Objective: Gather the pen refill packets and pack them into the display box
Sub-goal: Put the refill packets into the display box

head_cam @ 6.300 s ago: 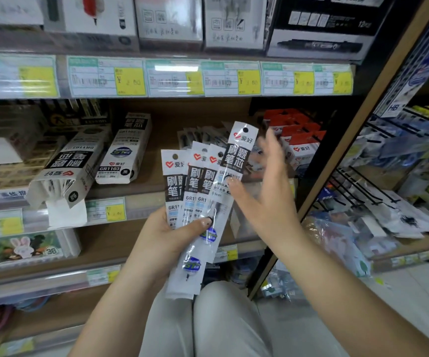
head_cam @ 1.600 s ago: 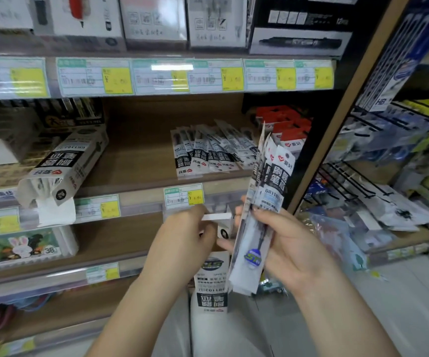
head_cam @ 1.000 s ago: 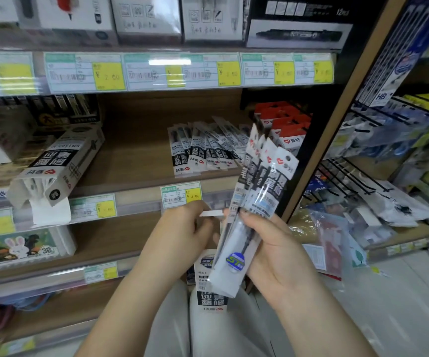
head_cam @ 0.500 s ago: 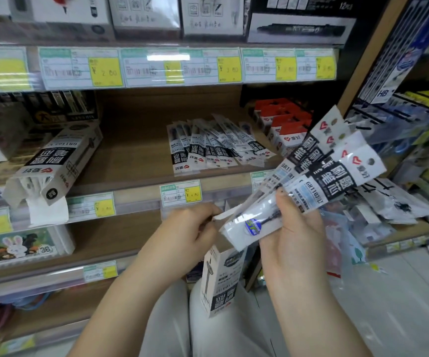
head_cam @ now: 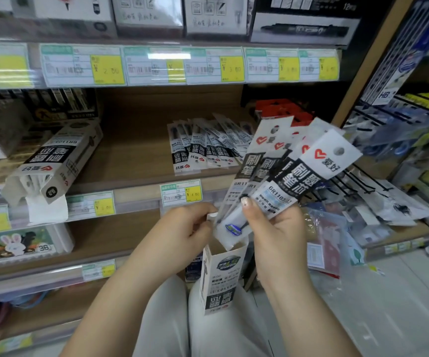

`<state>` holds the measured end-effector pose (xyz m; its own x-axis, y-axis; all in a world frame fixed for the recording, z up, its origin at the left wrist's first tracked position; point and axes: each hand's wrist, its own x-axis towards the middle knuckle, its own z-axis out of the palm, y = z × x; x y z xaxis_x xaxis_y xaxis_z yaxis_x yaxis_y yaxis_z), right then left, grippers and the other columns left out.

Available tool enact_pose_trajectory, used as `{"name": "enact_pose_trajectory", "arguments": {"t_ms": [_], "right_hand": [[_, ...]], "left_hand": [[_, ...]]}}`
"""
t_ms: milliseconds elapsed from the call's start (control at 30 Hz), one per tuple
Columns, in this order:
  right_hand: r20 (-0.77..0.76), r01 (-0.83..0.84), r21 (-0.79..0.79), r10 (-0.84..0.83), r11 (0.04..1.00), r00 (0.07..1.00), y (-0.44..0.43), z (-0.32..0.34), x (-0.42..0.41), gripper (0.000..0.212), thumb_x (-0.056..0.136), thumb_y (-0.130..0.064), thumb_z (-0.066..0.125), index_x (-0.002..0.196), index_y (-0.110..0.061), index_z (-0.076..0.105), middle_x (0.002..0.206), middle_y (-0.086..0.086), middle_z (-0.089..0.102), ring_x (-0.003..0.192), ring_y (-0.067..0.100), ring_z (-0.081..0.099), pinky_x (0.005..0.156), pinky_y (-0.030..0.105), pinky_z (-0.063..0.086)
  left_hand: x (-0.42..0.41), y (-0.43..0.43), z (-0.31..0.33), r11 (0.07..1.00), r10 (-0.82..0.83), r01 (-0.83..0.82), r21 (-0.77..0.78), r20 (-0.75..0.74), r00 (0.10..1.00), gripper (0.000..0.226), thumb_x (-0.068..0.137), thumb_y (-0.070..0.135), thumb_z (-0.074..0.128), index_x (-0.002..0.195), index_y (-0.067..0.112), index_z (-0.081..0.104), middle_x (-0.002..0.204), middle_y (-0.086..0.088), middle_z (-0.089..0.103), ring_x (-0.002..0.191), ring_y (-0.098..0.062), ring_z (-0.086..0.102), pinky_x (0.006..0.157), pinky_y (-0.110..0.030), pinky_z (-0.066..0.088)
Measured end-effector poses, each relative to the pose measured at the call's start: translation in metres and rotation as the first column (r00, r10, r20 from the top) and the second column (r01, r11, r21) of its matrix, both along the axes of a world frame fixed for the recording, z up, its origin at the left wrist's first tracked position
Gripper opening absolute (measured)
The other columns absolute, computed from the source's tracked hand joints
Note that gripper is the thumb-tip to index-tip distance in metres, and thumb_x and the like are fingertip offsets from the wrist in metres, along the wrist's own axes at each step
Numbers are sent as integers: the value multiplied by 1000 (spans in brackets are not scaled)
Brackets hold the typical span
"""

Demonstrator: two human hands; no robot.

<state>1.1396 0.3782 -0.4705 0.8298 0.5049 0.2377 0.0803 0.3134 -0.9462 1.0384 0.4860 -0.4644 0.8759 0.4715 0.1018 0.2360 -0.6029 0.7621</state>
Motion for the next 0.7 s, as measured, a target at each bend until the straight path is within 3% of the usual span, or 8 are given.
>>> {"name": "enact_pose_trajectory", "arguments": {"t_ms": [133,267,400,500,600,700], "right_hand": [[132,-144,-41,148,989,980,1,11,7,14,75,-15,65,86,-22,67,87,-10,73,86,8,68,72,22,52],[9,-280,-175,286,944,958,0,-1,11,23,73,-17,67,96,-20,67,100,-1,73,96,17,68,82,39,54],[-15,-338,-136,339,931,941,-4,-3,11,26,70,-11,68,95,-18,67,98,3,73,94,21,69,80,38,54],[15,-346,-127,350,930,937,-5,1,12,36,65,-11,74,95,-27,64,97,-5,73,94,14,68,78,31,54],[92,-341,-107,351,934,932,-5,5,16,52,62,-24,77,108,-31,56,102,-5,68,98,11,64,82,26,51],[126,-337,-105,349,936,929,-6,7,19,51,64,-26,74,111,-29,54,104,-4,67,102,14,62,86,26,48]], "left_hand": [[0,1,2,1000,-5,5,-2,-19,1000,31,76,22,38,95,17,63,91,-15,67,83,-28,63,75,-49,51],[-2,2,3,1000,-6,6,-23,-12,1000,33,75,20,40,97,20,65,93,-13,69,85,-30,63,76,-50,51],[0,2,-1,999,6,-6,-36,-20,1000,32,74,20,40,94,14,64,91,-15,68,83,-29,63,74,-51,51],[2,1,-2,1000,22,-22,-16,-22,1000,31,75,22,39,91,9,62,85,-15,67,79,-31,60,71,-49,50],[2,1,-2,999,49,-49,-7,-2,999,20,82,16,44,87,16,64,72,-6,64,65,-21,56,64,-35,46],[1,1,-1,997,77,-77,-11,10,997,25,88,3,48,87,20,66,57,6,54,53,-9,44,50,-20,32]]}}
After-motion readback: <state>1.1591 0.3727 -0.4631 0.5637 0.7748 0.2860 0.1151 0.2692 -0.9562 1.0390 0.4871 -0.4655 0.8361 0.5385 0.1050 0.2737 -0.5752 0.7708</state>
